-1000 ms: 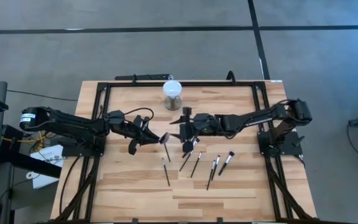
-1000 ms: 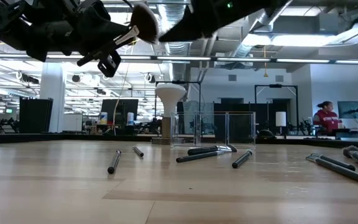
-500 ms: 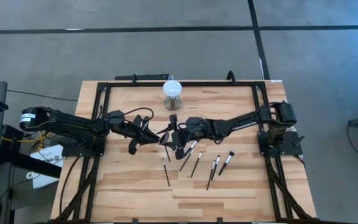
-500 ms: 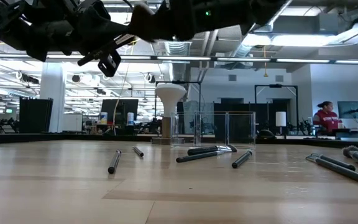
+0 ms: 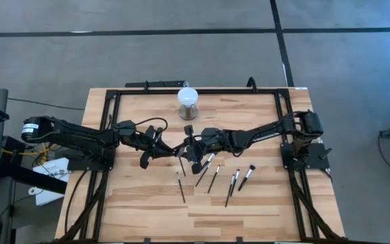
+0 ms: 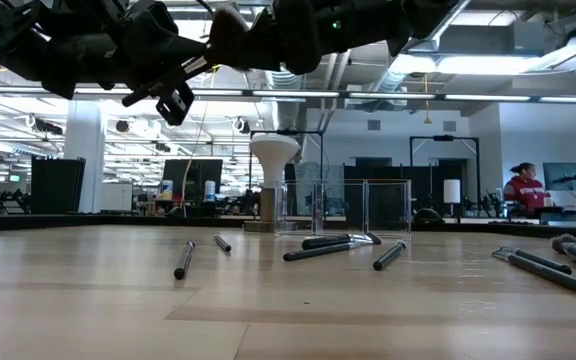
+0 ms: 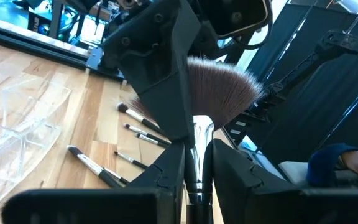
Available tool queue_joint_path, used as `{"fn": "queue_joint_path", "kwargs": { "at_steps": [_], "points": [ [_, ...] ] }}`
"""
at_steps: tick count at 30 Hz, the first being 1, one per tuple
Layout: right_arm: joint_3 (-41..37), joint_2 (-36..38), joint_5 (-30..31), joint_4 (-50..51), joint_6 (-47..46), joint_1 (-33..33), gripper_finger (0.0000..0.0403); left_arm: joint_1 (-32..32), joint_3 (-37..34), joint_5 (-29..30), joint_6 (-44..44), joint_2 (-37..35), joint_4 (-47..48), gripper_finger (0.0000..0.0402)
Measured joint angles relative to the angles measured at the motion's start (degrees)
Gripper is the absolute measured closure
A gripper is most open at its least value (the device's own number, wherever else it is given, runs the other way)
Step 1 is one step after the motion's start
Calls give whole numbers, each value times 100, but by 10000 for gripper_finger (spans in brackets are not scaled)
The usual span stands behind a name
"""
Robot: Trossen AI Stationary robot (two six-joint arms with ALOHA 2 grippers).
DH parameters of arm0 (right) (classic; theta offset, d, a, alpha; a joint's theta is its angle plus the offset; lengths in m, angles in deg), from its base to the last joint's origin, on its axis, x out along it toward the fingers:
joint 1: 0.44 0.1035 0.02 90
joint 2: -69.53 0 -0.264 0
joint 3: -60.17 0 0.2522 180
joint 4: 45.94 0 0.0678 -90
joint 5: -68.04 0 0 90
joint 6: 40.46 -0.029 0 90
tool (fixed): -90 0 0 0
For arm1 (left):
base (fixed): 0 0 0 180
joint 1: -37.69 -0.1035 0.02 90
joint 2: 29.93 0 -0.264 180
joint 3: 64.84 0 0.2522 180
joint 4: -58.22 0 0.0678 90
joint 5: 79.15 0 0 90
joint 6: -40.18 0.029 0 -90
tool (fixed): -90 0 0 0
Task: Put items in baskets/containers
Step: Put the black highlighter brush into the transparent organizer
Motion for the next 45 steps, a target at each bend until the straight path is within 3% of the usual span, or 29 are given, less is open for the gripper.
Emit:
{"fn": "queue_joint_path", "kwargs": {
  "at_steps": [5, 12, 22, 27, 30, 39, 45],
  "points": [
    [0, 0, -6, 8, 14, 3, 349, 0, 0, -20, -65, 0, 23, 338],
    [0, 0, -10, 30, 14, 37, 355, 0, 0, -17, -12, 0, 102, 335],
    [0, 0, 37, 236, -71, 148, 369, -2, 2, 66, 149, 1, 123, 287],
    [-4, 61, 111, 471, -144, 282, 384, -67, 2, 467, 165, 0, 116, 270],
    [-5, 239, 615, 1050, -407, 382, 382, -159, 2, 520, 167, 0, 116, 265],
    [-1, 1574, 3406, 3701, -1744, 722, 382, -429, 2, 538, 418, 0, 101, 265],
    [0, 2214, 3491, 6002, -3050, 330, 384, -533, 2, 531, 418, 0, 101, 265]
  ]
}}
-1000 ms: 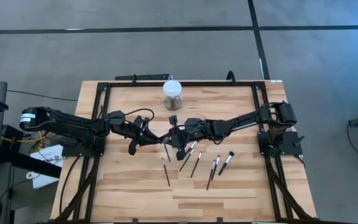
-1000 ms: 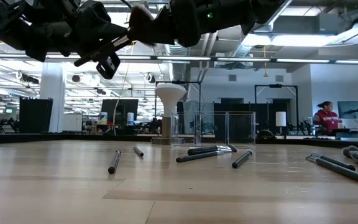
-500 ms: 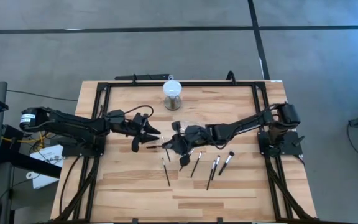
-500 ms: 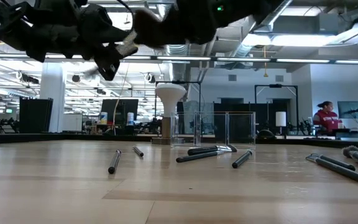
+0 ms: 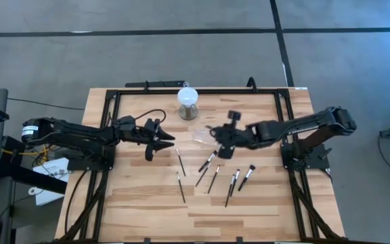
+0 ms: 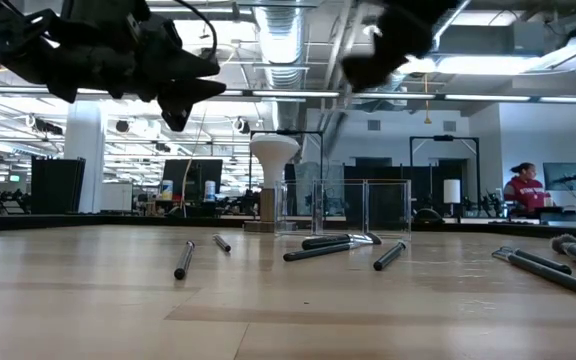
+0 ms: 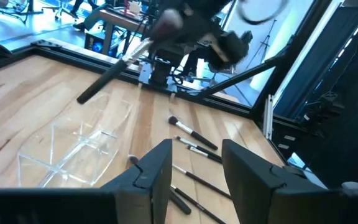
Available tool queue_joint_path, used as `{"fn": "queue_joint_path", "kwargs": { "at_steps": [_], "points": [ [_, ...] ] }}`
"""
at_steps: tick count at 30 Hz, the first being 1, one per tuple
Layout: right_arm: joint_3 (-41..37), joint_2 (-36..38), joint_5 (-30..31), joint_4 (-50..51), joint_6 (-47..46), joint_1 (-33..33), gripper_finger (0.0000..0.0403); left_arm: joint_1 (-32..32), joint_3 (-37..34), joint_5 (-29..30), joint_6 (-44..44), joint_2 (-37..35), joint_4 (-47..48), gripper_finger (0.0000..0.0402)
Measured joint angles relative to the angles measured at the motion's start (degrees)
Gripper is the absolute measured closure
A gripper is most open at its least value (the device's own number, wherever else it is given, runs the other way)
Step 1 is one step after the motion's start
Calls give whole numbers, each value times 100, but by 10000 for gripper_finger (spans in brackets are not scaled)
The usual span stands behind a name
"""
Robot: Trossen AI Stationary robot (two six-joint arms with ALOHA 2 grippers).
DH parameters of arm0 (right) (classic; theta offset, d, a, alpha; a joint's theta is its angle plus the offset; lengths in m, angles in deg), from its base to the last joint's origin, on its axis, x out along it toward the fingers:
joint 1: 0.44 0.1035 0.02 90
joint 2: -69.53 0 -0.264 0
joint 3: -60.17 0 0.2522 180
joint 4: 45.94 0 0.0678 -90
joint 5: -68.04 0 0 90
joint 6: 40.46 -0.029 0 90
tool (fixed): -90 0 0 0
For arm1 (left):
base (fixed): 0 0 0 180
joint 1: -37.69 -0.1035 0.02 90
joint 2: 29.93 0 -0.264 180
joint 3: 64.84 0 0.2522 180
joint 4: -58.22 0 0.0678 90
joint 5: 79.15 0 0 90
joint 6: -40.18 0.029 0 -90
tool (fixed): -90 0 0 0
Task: Put items in baskets/containers
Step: Put the black highlighter brush into the transparent organizer
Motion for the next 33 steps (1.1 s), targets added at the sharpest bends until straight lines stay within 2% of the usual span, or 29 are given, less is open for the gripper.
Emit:
{"fn": "queue_joint_path", "kwargs": {
  "at_steps": [5, 12, 18, 25, 33],
  "points": [
    [0, 183, -670, 1234, -983, -480, 384, -95, 0, -11, 0, 0, -2, 266],
    [0, -19, -1652, 1601, -1261, -904, 383, -156, 0, -13, 0, 0, -2, 266],
    [0, -487, -1684, 1572, -1219, -1070, 379, -153, 0, -13, 0, 0, 1, 266],
    [-7, -1082, -1655, 1582, -1157, -1213, 333, -142, 0, -13, 0, 2, 112, 266],
    [186, -932, -1651, 1831, -1014, -1059, 286, 17, 0, -15, 880, 3, 839, 266]
  ]
}}
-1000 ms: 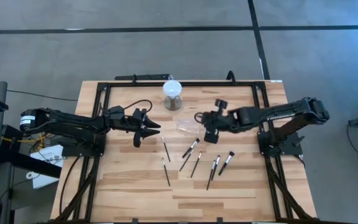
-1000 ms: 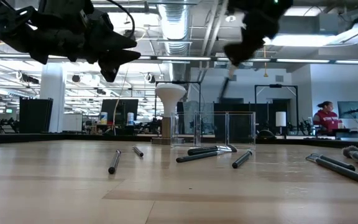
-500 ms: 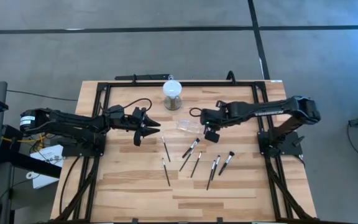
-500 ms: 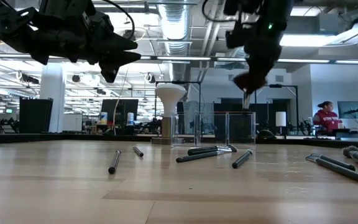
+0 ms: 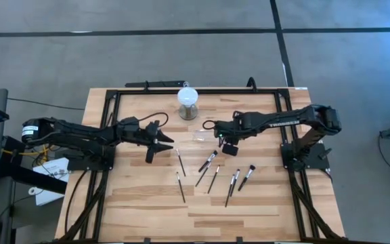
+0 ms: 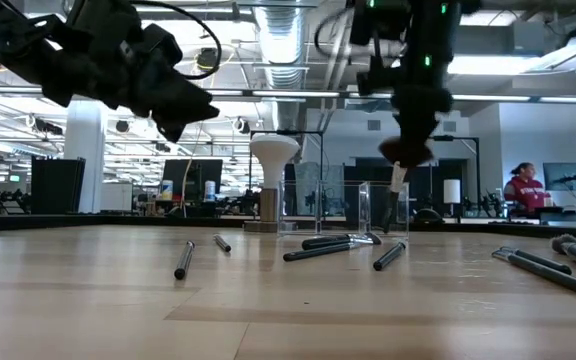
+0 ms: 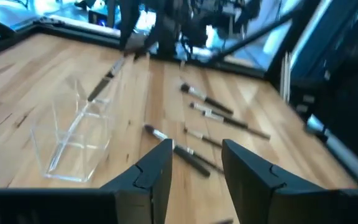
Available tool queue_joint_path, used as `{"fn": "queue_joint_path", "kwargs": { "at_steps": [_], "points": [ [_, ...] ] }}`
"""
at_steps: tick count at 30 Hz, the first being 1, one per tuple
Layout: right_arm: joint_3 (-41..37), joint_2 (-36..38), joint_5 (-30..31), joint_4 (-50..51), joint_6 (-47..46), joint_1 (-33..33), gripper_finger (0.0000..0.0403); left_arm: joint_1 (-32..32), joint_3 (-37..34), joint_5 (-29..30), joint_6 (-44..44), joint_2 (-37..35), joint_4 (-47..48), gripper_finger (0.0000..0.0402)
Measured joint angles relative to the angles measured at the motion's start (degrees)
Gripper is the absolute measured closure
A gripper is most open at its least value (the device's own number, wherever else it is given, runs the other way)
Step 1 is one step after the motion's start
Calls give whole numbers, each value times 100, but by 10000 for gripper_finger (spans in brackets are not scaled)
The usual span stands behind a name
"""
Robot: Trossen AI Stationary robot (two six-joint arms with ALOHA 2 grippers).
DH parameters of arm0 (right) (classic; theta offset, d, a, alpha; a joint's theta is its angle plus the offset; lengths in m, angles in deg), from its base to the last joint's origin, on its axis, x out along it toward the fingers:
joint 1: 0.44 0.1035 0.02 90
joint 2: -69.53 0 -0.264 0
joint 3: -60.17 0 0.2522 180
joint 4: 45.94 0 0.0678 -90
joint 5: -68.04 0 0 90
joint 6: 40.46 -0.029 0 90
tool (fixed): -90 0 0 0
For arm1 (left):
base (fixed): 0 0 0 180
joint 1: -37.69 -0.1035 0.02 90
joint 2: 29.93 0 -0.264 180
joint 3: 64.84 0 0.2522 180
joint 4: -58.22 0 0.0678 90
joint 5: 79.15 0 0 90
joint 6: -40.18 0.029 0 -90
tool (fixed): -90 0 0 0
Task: Put items in baskets/containers
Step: Put the black highlighter brush into the transparent organizer, then put the black eyeshadow brush into the transparent organizer
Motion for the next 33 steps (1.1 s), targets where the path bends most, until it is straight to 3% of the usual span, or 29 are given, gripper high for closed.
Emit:
{"fn": "queue_joint_path", "kwargs": {
  "at_steps": [7, 14, 20, 29, 33],
  "points": [
    [983, 326, -4, 572, 3, 402, 258, 312, 0, -276, 1214, 349, 199, 266],
    [1585, 706, -15, 455, 9, 768, 248, 243, 310, -455, 2368, 1850, -285, 266],
    [1604, 860, -15, 201, 7, 958, 255, 25, 1013, -1503, 2427, 3262, -305, 266],
    [1605, 637, -34, 60, 7, 1030, 266, -379, 1080, -1663, 2766, 4173, -428, 268],
    [1610, 496, -39, -164, 7, 1032, 266, -547, 1064, -1666, 2760, 4221, -400, 301]
  ]
}}
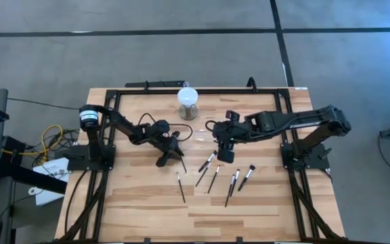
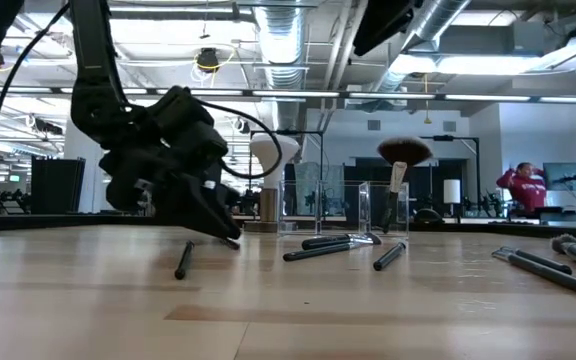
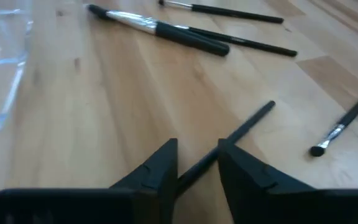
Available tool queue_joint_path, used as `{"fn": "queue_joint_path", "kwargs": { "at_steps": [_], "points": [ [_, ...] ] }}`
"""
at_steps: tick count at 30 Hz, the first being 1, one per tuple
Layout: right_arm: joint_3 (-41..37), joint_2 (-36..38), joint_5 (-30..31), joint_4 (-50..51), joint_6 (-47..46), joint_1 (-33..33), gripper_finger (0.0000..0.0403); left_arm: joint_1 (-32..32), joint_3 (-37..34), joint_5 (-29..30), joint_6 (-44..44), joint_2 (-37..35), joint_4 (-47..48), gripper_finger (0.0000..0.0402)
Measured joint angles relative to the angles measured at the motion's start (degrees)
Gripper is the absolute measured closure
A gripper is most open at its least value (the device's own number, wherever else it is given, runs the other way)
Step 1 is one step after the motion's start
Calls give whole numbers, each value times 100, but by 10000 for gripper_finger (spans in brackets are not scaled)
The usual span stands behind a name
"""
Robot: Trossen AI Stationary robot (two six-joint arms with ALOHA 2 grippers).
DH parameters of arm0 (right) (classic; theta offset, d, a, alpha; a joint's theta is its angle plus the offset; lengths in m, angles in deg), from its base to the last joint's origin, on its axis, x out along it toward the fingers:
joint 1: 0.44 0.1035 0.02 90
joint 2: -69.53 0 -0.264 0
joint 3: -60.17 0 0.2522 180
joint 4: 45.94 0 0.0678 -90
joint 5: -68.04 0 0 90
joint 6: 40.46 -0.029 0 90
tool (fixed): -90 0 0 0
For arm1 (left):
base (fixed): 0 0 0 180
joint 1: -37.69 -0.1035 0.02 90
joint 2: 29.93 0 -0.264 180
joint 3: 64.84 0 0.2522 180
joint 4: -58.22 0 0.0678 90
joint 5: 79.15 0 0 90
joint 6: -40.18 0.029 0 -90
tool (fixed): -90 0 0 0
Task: Put items in baskets/containers
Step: Put the black eyeshadow brush into the transparent organizer
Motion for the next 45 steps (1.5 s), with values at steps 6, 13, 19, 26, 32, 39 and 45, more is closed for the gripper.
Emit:
{"fn": "queue_joint_path", "kwargs": {
  "at_steps": [6, 13, 19, 26, 32, 39, 45],
  "points": [
    [5, -246, -2, -197, 9, -2, 265, -154, -25, 198, -214, -143, 195, 389],
    [-6, -422, -149, -307, 400, 0, 265, -164, -159, 263, -586, -239, 242, 364],
    [10, -551, -146, -816, 404, 48, 265, -121, -307, 333, -676, -274, 74, 336],
    [1, -1061, -144, -1304, 492, 235, 265, 65, -489, 751, -672, -281, -143, 314],
    [-7, -1733, -146, -1574, 752, 337, 265, 198, -616, 1144, -661, -296, -298, 325],
    [-9, -2558, -139, -2601, 699, 262, 265, 215, -662, 1245, -674, -289, -438, 387],
    [-5, -3352, -161, -3341, 699, 62, 265, 489, -701, 1589, -747, -606, -275, 390]
  ]
}}
